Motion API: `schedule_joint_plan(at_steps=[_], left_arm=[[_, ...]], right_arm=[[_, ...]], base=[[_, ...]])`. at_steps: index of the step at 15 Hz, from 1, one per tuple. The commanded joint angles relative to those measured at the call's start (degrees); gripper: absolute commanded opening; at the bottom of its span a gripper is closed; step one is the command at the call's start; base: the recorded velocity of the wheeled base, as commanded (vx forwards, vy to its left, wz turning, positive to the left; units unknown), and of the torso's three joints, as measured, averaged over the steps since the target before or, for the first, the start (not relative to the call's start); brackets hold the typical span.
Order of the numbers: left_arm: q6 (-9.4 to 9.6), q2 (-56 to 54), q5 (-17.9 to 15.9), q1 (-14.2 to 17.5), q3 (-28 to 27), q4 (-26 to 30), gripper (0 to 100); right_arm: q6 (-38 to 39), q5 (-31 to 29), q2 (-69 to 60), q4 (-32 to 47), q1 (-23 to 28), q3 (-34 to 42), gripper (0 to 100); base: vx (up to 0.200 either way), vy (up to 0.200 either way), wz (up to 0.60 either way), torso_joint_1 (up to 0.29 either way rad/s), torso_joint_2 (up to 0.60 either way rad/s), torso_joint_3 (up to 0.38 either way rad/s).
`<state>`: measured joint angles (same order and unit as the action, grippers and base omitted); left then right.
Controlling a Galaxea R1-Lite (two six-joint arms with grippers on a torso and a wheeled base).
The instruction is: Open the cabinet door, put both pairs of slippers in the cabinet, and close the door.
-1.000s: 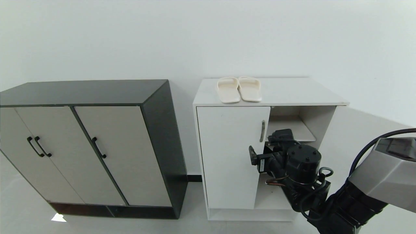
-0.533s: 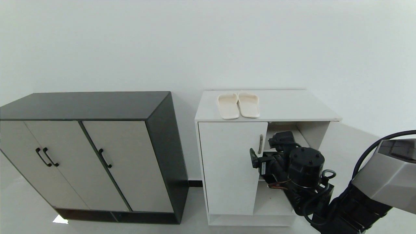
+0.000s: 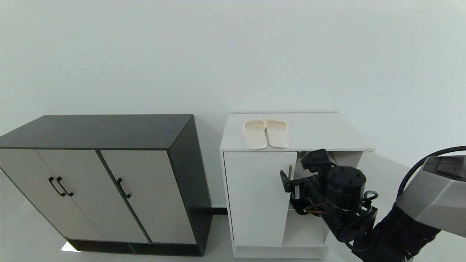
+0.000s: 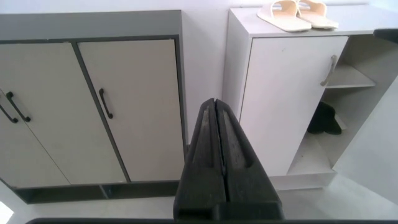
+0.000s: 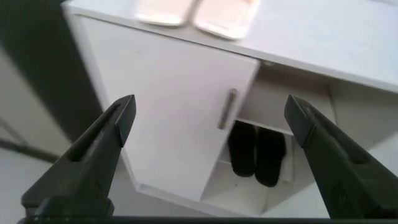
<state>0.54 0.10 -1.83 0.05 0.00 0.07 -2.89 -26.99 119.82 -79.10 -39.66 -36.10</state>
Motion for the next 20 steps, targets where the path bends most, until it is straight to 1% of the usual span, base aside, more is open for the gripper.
schedule_joint_plan(at_steps=[1, 4, 5, 6, 7, 8, 9, 10, 11, 12, 13, 14, 18, 20], left_arm=[[-0.01, -0.01, -0.02, -0.05, 0.0, 0.01, 0], [-0.01, -0.01, -0.02, 0.04, 0.0, 0.01, 0], [-0.01, -0.01, -0.02, 0.04, 0.0, 0.01, 0], [-0.01, -0.01, -0.02, 0.04, 0.0, 0.01, 0], [-0.01, -0.01, -0.02, -0.05, 0.0, 0.01, 0], [-0.01, -0.01, -0.02, -0.05, 0.0, 0.01, 0], [-0.01, -0.01, -0.02, 0.04, 0.0, 0.01, 0], [-0.01, -0.01, -0.11, 0.04, 0.0, 0.1, 0], [0.17, -0.01, -0.11, 0.04, 0.0, 0.01, 0], [0.34, 0.08, -0.19, 0.04, 0.0, 0.01, 0], [0.34, -0.01, -0.19, -0.05, 0.0, 0.1, 0], [0.25, -0.01, -0.19, -0.05, 0.0, 0.1, 0], [0.25, 0.08, -0.28, -0.05, 0.0, 0.1, 0], [0.25, -0.01, -0.28, -0.05, 0.0, 0.1, 0]], right_arm=[[-0.98, 0.71, 1.12, -1.4, -1.04, 1.38, 100], [-2.3, 1.15, 4.46, -4.74, -1.65, 1.2, 100], [-2.21, 1.15, 4.63, -2.28, -1.92, -0.91, 100], [-1.86, 1.15, 4.1, 2.38, -1.92, -3.89, 100], [-1.42, 1.15, 3.58, 5.28, -1.92, -5.48, 100], [2.36, 0.62, 2.52, 14.94, -1.83, -11.89, 100], [4.38, 0.1, 2.17, 19.95, -1.92, -15.06, 100], [9.39, -1.75, 1.2, 30.59, -2.0, -21.38, 100], [12.21, -3.42, 0.85, 36.83, -2.27, -24.55, 100], [14.31, -5.27, 0.94, 40.96, -2.27, -27.1, 100], [16.51, -6.06, 1.29, 42.45, -2.27, -28.94, 100], [17.39, -6.23, 1.47, 42.72, -2.18, -29.21, 100], [17.65, -6.23, 2.17, 42.45, -2.18, -29.12, 100], [17.74, -6.85, 2.43, 42.28, -2.27, -29.12, 100]], base=[[0.0, 0.0, 0.0, 0.124, -0.28, -0.134], [0.0, 0.0, 0.0, 0.023, -0.04, -0.021], [0.0, 0.0, 0.0, 0.0, 0.0, 0.0], [0.0, 0.0, 0.0, 0.0, 0.0, 0.0], [0.0, 0.0, 0.0, 0.0, 0.0, 0.0], [0.0, 0.0, 0.0, 0.0, 0.0, 0.0], [0.0, 0.0, 0.0, 0.0, 0.0, 0.0], [0.0, 0.0, 0.0, 0.0, 0.0, 0.0], [0.0, 0.0, 0.0, 0.0, 0.0, 0.0], [0.0, 0.0, 0.0, 0.0, 0.0, 0.0], [0.0, 0.0, 0.0, 0.0, 0.0, 0.0], [0.0, 0.0, 0.0, 0.0, 0.0, 0.0], [0.0, 0.0, 0.0, 0.0, 0.0, 0.0], [0.2, 0.0, 0.0, 0.005, 0.0, 0.005]])
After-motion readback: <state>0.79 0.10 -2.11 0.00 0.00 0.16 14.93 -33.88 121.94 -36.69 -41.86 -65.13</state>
